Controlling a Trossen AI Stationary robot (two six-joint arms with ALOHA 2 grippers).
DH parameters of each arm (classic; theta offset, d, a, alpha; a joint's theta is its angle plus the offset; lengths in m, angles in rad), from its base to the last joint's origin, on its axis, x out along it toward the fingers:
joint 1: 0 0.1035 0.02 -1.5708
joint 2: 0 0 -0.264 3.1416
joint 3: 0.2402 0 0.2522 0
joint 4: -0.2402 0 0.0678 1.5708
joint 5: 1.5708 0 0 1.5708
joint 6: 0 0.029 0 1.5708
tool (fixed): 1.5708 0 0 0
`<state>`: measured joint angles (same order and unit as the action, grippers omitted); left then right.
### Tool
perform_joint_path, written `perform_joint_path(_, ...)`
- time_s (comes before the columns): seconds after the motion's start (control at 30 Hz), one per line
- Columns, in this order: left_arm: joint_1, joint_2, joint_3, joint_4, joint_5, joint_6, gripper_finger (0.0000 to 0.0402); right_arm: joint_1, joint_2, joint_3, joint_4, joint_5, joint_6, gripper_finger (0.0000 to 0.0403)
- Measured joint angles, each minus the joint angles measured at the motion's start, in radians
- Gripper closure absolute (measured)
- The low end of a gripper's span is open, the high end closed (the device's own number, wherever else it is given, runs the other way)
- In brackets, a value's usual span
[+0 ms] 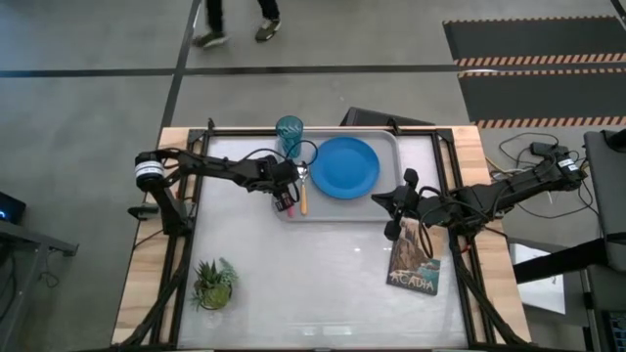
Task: Pick and place plate/cup/fork/spoon on tray
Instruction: Adjust the pink fork
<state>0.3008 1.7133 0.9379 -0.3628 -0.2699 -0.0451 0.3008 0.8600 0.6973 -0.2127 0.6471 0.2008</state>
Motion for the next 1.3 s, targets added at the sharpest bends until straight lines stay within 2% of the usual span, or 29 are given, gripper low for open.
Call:
perform_joint_path(0.63, -0.001, 0.0, 0.028, 0.018, -0.023, 0.028, 0.0402, 0.0, 0.0, 0.0, -0.023, 0.0, 0.0, 0.0394)
perform_joint_path(0.97, -0.002, -0.029, 0.015, -0.049, -0.023, 0.005, 0.0402, 0.0, 0.0, 0.0, -0.023, 0.0, 0.008, 0.0394)
perform_joint_path(1.3, -0.008, -0.02, -0.014, 0.052, -0.023, -0.01, 0.0402, 0.0, 0.0, 0.0, -0.023, -0.001, 0.008, 0.0394)
